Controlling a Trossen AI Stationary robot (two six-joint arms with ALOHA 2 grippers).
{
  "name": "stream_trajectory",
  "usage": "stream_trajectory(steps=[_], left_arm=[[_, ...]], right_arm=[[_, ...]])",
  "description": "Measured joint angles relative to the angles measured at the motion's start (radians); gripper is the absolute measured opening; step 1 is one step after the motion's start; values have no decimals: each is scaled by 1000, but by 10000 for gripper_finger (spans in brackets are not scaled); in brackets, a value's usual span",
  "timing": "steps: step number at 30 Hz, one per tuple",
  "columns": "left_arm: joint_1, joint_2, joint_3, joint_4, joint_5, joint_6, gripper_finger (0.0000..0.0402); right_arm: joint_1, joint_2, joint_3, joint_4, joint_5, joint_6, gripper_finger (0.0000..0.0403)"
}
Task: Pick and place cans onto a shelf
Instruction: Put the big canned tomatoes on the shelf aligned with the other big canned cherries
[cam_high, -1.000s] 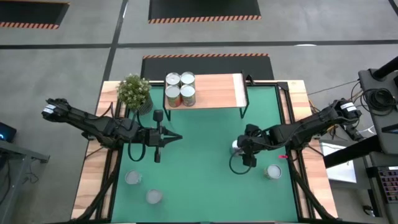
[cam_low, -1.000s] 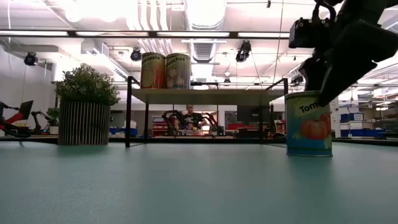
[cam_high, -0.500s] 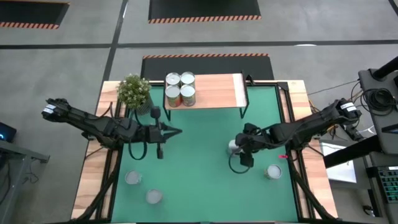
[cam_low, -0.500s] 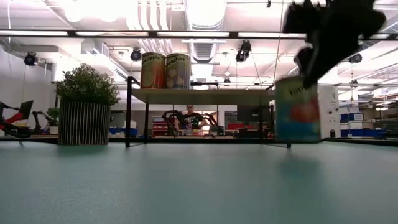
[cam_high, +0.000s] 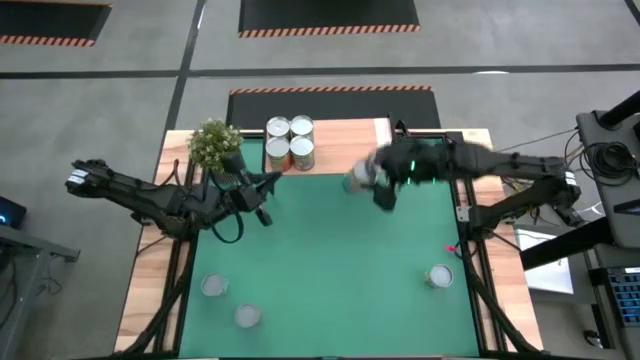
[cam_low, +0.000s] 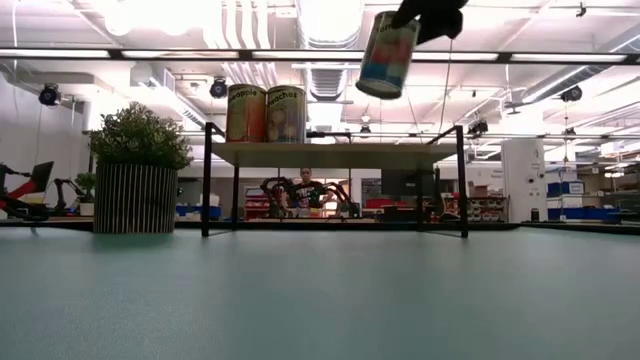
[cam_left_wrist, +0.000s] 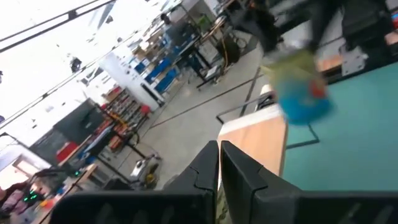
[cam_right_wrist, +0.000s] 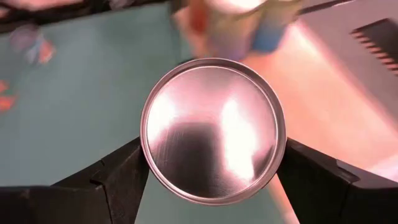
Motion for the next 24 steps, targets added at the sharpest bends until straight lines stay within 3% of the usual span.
stream_trajectory(steps=[5,10,20,24], left_arm=[[35,-2,-11,-26,1,5,0],[65,-11,-11,-28,1,12,0],[100,-19,-12,-82,-2,1,0],[100,-20,-12,-85,-3,-3,0]], right_arm=[[-227,37,111,-14,-118,-128,302],[-385,168,215,-18,-260,-231,302],[-536,538,590,-128,-290,-413,302],[-570,651,728,-181,-357,-429,302]])
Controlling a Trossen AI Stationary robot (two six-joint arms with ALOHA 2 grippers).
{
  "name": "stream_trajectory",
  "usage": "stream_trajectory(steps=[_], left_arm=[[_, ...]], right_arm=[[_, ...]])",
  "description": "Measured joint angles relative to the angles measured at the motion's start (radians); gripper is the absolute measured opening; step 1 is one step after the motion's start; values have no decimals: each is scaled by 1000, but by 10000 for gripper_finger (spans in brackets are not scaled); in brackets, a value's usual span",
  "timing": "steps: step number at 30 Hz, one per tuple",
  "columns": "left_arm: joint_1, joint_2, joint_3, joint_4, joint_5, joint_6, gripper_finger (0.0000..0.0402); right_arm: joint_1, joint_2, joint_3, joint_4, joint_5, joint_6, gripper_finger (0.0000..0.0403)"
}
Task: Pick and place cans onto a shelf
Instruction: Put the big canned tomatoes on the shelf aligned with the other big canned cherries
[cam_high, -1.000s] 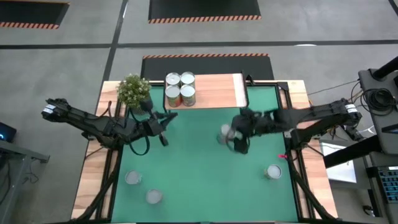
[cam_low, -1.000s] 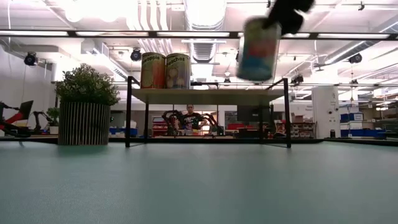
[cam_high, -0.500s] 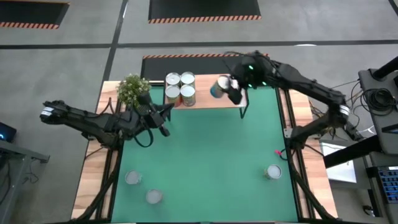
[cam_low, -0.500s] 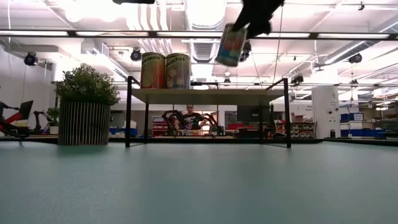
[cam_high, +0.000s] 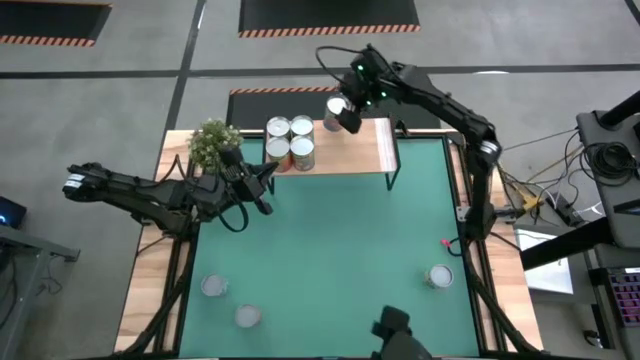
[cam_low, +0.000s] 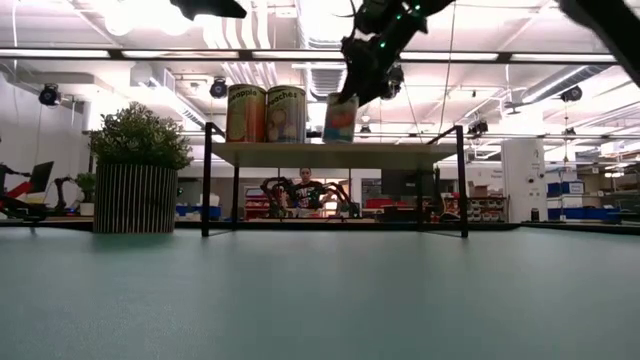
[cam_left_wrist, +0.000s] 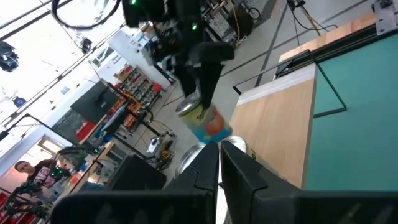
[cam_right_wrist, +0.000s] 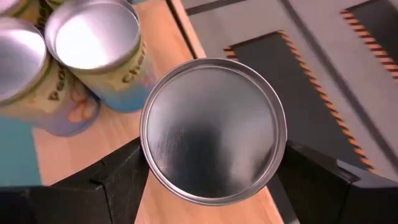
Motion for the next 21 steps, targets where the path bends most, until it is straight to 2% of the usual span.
stream_trajectory(steps=[2,10,21], left_arm=[[1,0,0,-1,0,0,0],[0,0,0,-2,0,0,0],[0,0,0,-6,0,0,0]], right_arm=[[-5,43,57,-23,-31,-3,302],[-6,153,205,-107,-36,-41,302],[-6,168,201,-120,-34,-63,306]])
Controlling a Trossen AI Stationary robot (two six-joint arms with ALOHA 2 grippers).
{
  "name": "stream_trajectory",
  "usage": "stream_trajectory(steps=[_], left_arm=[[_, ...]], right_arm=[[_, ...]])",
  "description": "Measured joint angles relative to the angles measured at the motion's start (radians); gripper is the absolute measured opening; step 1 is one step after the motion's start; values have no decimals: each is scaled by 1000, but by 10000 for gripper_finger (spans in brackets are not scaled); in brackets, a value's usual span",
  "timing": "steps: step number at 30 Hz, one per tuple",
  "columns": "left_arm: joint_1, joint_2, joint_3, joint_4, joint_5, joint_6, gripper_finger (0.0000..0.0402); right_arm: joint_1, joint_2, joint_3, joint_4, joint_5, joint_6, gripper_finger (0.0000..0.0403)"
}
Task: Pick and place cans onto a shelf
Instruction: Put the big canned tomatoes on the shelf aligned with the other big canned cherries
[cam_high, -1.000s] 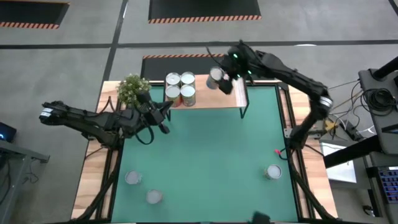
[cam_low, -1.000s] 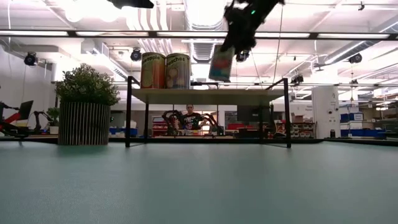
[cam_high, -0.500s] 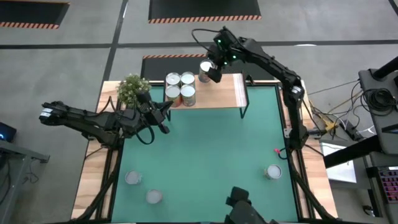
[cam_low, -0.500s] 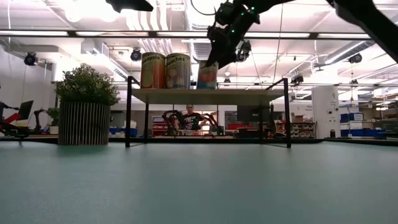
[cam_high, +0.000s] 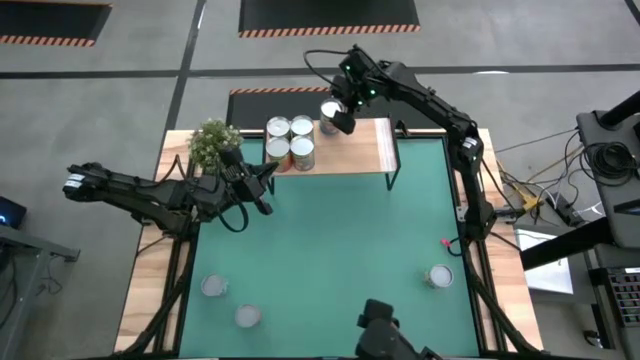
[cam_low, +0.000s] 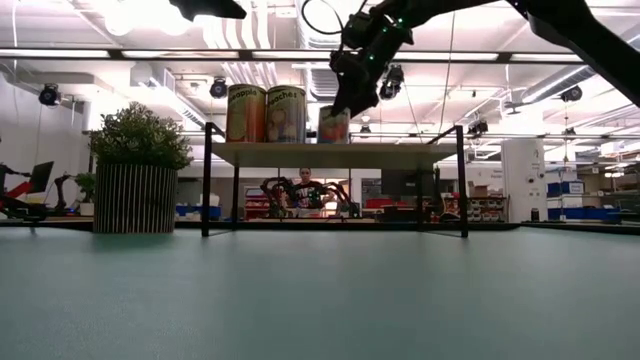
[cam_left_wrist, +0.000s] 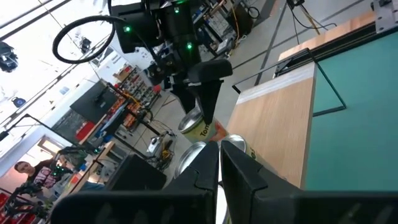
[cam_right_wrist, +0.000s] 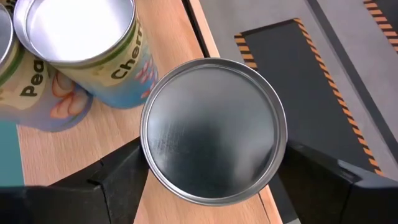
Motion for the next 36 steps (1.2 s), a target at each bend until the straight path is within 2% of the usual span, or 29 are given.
stream_trajectory(steps=[11,19,25,31,36], left_arm=[[0,0,0,-3,0,0,0],[0,0,0,-2,0,0,0],[0,0,0,-7,0,-3,0],[0,0,0,-11,0,-3,0],[0,0,0,-11,0,-3,0]], right_arm=[[3,-1,-25,5,0,-14,350],[3,-17,18,-1,1,7,354],[6,-75,31,-51,1,18,352],[5,-125,1,-161,0,-37,308],[-2,-122,-84,-147,9,-59,221]])
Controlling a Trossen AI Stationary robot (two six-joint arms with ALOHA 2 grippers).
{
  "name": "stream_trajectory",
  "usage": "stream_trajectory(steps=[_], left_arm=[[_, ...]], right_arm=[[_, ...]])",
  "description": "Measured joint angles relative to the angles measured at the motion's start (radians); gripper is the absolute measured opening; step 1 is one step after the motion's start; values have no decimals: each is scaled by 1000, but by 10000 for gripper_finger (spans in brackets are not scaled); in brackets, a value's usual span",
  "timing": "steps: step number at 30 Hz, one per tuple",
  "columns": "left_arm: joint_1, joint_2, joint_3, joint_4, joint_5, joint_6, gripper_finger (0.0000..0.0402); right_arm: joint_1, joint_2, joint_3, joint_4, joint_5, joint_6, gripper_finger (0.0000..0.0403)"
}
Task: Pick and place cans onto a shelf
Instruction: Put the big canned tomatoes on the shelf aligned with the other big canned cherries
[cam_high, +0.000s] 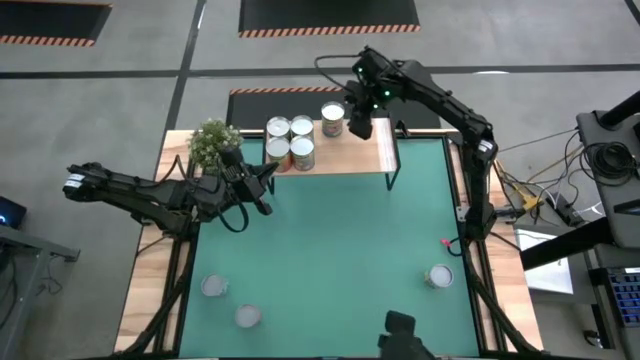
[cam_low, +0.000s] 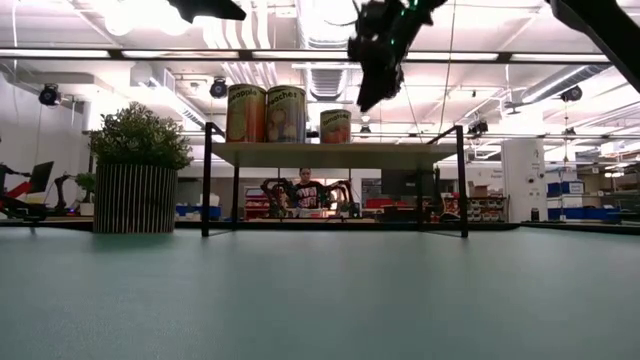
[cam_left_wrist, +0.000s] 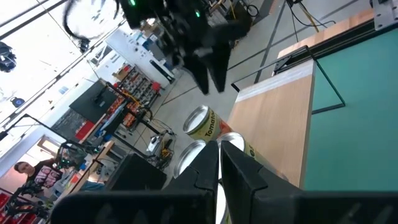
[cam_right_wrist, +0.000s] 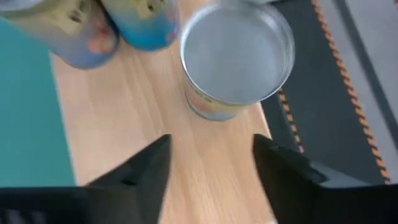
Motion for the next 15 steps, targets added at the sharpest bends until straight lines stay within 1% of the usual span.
stream_trajectory(steps=[3,7,9,11,15], left_arm=[[0,0,0,-2,0,0,0],[0,0,0,-4,0,0,0],[0,0,0,-4,0,0,0],[0,0,0,-4,0,0,0],[0,0,0,-4,0,0,0]], right_arm=[[-12,7,-72,40,2,0,153],[-27,7,-163,152,10,-1,59],[-33,7,-187,192,33,-11,23],[-34,7,-203,222,57,-19,16],[-32,7,-216,279,52,-21,13]])
